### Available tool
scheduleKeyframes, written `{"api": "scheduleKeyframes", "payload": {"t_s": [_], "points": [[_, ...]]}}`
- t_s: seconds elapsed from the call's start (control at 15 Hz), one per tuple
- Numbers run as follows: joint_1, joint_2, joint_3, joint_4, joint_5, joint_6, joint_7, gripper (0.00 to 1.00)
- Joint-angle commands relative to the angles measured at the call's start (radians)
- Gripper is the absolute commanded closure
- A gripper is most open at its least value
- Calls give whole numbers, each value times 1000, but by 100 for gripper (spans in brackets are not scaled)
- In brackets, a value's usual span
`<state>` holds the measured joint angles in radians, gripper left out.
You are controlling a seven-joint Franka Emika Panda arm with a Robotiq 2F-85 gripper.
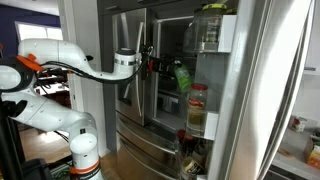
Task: Move the green bottle to the top compartment of the fridge door
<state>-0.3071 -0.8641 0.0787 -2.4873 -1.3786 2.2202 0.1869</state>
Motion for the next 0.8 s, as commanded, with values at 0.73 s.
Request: {"api": "scheduleKeyframes", "payload": {"t_s": [0.73], "points": [[379, -125, 50, 46, -210, -565, -296, 55]]}}
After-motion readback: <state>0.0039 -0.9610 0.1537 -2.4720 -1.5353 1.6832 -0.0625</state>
